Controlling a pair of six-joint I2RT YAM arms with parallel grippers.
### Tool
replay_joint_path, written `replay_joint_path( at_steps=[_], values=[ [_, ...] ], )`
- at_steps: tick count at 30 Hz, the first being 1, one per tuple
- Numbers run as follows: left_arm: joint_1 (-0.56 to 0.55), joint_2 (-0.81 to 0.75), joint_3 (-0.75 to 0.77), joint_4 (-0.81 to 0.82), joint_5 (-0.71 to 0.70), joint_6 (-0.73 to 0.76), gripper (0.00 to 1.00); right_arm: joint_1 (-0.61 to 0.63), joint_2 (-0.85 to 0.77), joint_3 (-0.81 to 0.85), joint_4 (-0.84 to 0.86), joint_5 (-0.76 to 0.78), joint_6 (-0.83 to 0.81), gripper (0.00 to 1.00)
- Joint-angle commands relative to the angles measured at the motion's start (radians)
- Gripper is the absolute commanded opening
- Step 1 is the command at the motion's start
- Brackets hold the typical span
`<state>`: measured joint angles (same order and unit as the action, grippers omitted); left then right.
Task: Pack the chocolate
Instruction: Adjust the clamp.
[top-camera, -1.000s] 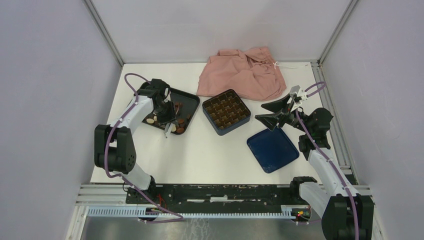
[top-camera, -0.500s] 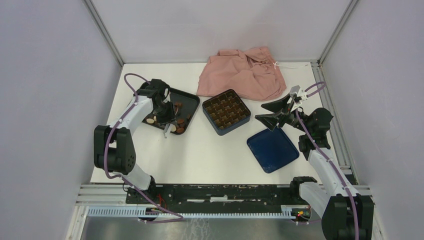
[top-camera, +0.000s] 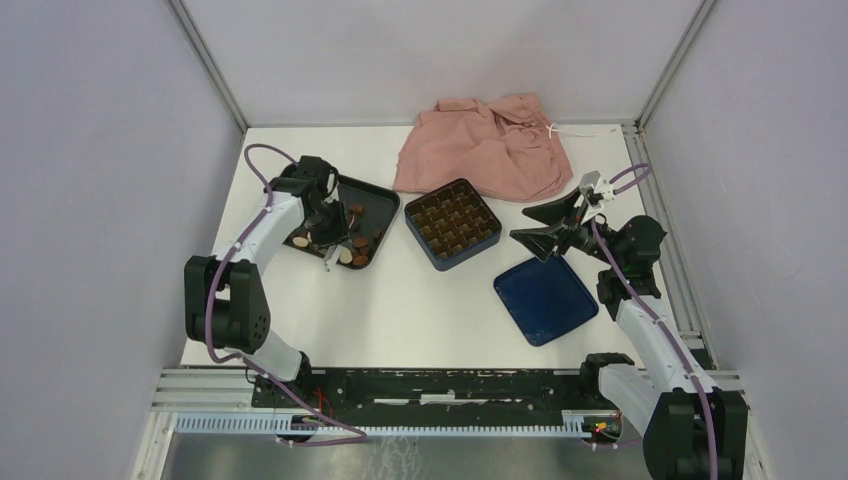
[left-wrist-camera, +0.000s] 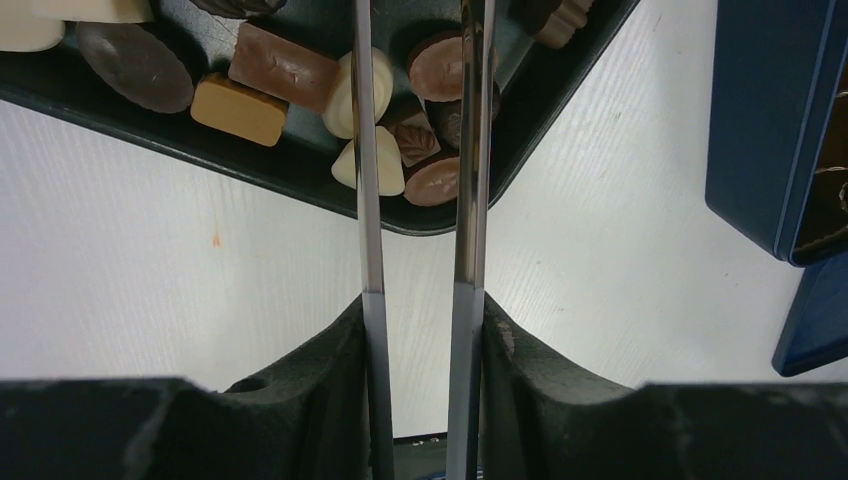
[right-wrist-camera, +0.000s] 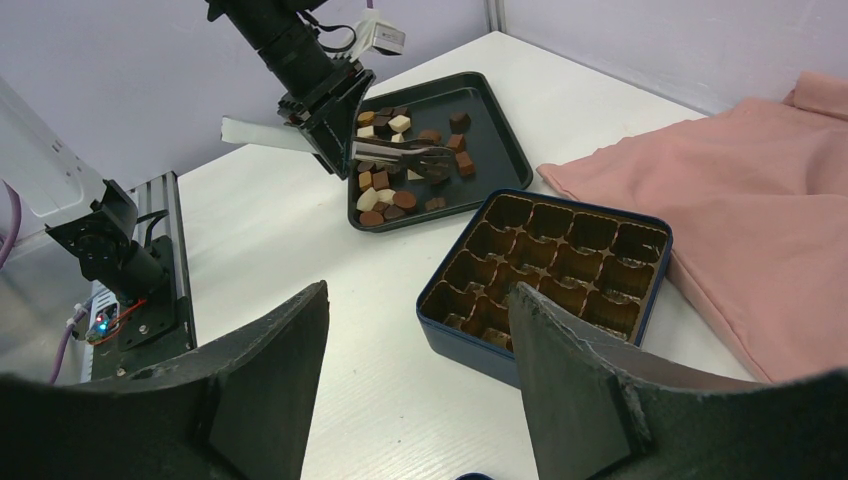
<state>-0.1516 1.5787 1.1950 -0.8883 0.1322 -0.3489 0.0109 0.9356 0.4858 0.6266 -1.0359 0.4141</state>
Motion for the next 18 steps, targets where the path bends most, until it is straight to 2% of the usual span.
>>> replay_joint_path(
  at_steps=[1, 7, 11, 15, 18],
  values=[
    [0.002, -0.086, 0.047, 0.001, -0.025, 0.054, 0.02, -0.003, -0.01, 0.019, 0.033, -0.012, -0.012, 0.72],
    [0.002, -0.185, 0.042, -0.001, -0.036, 0.045, 0.02, -0.004, -0.01, 0.019, 0.033, -0.019, -0.022, 0.72],
    [0.003, -0.275, 0.03, 0.015, 0.028, 0.026, 0.02, -0.003, -0.016, 0.019, 0.034, -0.035, -0.044, 0.72],
    [0.003, -0.403, -0.013, 0.102, 0.216, -0.025, 0.02, -0.002, -0.026, 0.013, 0.065, -0.059, -0.05, 0.72],
    [0.002, -0.509, -0.118, 0.289, 0.441, -0.13, 0.02, 0.004, -0.027, 0.01, 0.097, -0.085, -0.039, 0.72]
  ],
)
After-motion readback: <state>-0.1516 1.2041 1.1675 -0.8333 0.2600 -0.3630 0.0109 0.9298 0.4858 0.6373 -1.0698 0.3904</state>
